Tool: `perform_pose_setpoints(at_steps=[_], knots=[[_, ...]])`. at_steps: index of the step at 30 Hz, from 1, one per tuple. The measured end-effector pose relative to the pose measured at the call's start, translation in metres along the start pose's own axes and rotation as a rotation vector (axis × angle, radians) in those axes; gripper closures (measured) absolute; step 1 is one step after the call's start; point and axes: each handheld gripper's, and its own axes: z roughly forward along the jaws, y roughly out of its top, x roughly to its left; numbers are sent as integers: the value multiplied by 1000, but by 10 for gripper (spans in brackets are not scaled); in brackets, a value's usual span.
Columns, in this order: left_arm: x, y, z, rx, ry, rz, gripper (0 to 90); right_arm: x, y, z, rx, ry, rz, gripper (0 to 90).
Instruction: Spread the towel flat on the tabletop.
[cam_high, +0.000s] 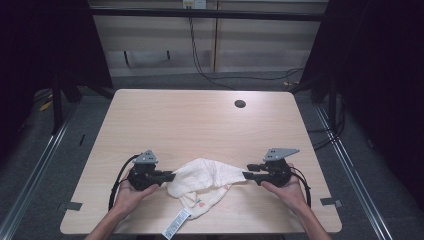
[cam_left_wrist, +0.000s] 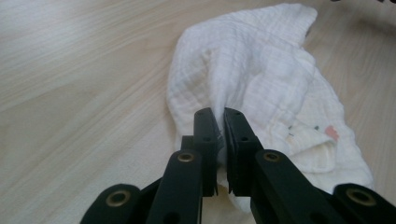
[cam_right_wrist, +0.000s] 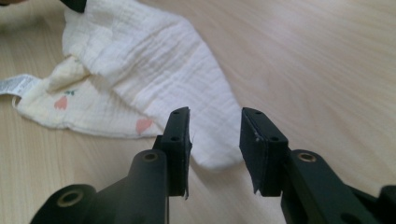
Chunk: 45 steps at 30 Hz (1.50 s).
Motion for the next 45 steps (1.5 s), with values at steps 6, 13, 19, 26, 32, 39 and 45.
perform_pose_setpoints(at_steps=[6, 13, 19, 26, 32, 39, 45], knots=[[1, -2, 3, 12, -5, -5, 822, 0, -5, 15, 63, 9, -22, 575], [4, -3, 5, 20, -6, -18, 826, -2, -10, 30, 115, 17, -53, 564], [7, -4, 4, 12, 0, -29, 796, 4, -14, 34, 86, -30, -142, 602], [4, -3, -10, -52, 22, -22, 576, 5, -12, 32, 105, -53, -114, 803], [-8, -9, -32, -115, 20, 31, 632, -1, -12, 31, 97, -20, -65, 863], [-24, -14, -11, 22, -100, 115, 749, -1, -12, 31, 104, -15, -56, 863], [-19, -13, 8, 87, -92, 109, 678, -4, -13, 31, 100, 11, -37, 862]])
